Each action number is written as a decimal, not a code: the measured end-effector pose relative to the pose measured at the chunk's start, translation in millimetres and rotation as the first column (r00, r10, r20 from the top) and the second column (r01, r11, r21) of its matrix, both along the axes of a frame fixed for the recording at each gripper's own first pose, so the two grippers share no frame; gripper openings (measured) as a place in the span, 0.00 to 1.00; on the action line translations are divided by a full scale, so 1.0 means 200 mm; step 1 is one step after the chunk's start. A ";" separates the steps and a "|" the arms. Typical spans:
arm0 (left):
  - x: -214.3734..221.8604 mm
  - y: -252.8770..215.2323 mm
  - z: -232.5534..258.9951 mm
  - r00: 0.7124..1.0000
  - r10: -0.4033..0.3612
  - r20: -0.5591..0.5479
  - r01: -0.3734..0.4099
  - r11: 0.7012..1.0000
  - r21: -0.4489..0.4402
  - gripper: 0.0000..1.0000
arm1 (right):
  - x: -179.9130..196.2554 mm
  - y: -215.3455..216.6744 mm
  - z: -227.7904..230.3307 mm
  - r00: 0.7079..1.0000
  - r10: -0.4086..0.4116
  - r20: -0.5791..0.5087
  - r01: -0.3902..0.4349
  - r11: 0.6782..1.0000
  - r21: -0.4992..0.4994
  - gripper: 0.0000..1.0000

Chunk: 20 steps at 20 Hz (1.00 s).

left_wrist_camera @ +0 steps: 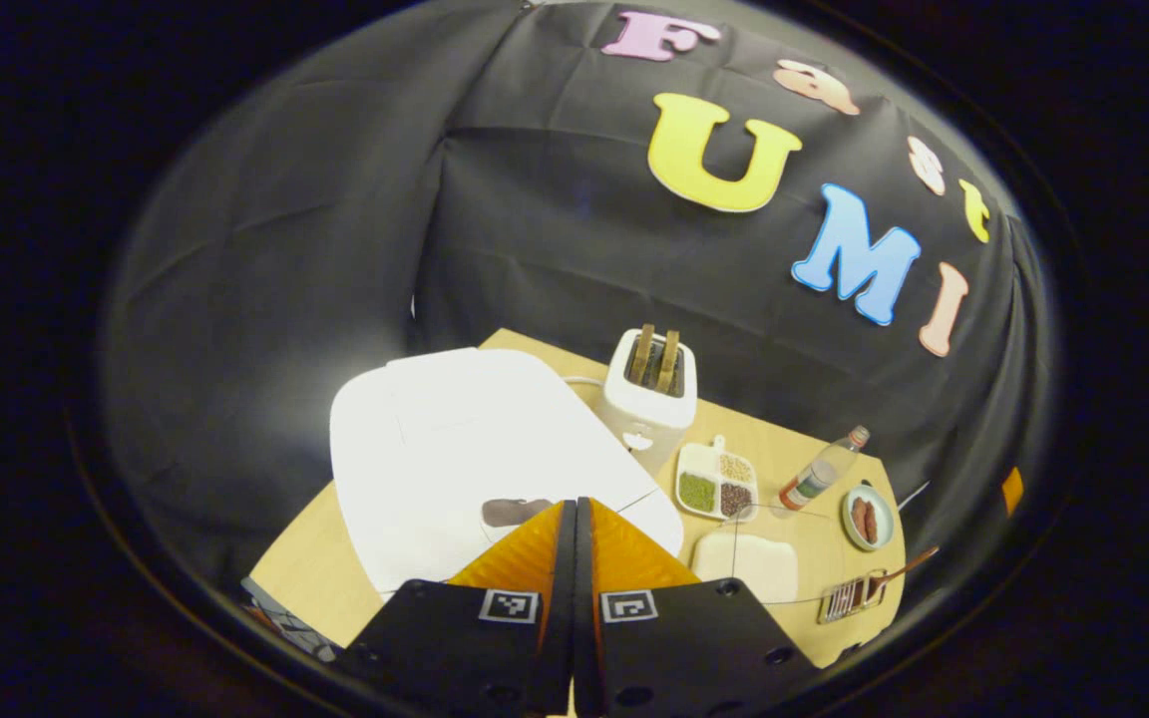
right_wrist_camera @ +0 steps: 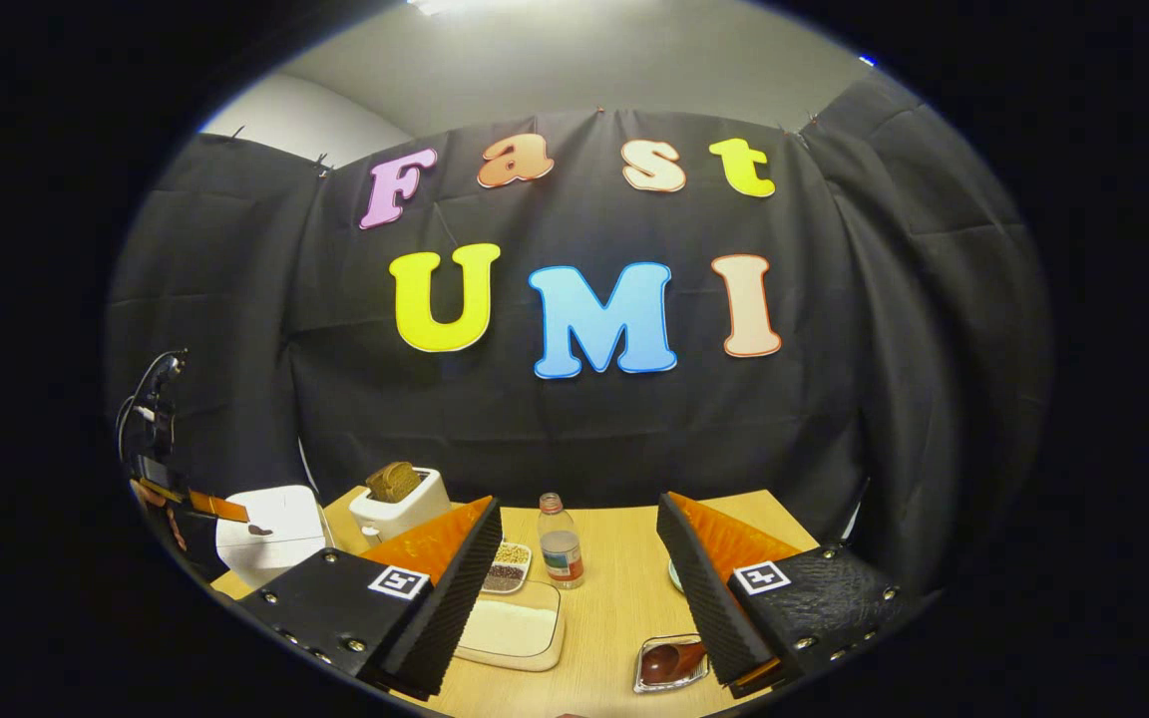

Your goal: Close the left gripper, press the button to open the rice cooker; take a wooden spoon from the chopstick holder with the right hand, scoop a spoonful of rice and pour it into the rice cooker, then put the wooden spoon back into the chopstick holder.

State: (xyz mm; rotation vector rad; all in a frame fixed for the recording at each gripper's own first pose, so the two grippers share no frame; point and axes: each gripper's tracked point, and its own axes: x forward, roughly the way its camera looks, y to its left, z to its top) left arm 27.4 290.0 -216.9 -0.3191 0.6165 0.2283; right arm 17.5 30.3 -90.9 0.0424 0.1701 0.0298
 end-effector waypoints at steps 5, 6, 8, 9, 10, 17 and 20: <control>0.06 0.08 -0.12 0.999 0.016 -0.051 -0.016 1.000 0.004 0.10 | 0.00 -0.11 -0.02 0.999 -0.046 -0.013 0.046 0.999 -0.007 0.95; 0.08 0.08 -0.14 0.998 0.008 -0.061 -0.008 1.000 0.004 0.09 | 0.00 -0.11 -0.03 0.999 -0.050 -0.014 0.050 0.999 -0.009 0.95; 0.07 0.10 -0.22 0.995 0.017 -0.103 -0.016 1.000 0.010 0.09 | 0.00 -0.12 -0.03 0.999 -0.051 -0.015 0.051 0.999 -0.016 0.95; 0.07 0.12 -0.20 0.995 0.028 -0.096 -0.028 1.000 0.011 0.10 | 0.00 -0.12 -0.02 0.999 -0.051 -0.013 0.050 0.999 -0.018 0.95; 0.06 0.11 -0.18 0.994 0.041 -0.106 -0.041 0.999 0.000 0.08 | 0.00 -0.12 -0.02 0.999 -0.049 -0.011 0.049 0.999 -0.020 0.95; 0.14 0.20 0.15 0.993 0.094 0.071 -0.102 0.987 0.123 0.09 | -0.02 -0.13 0.02 0.999 -0.040 0.008 0.040 0.999 -0.028 0.95; 0.11 0.21 0.54 0.973 0.072 0.220 -0.133 0.952 0.276 0.09 | -0.03 -0.14 0.01 0.999 -0.036 0.010 0.037 0.999 -0.023 0.95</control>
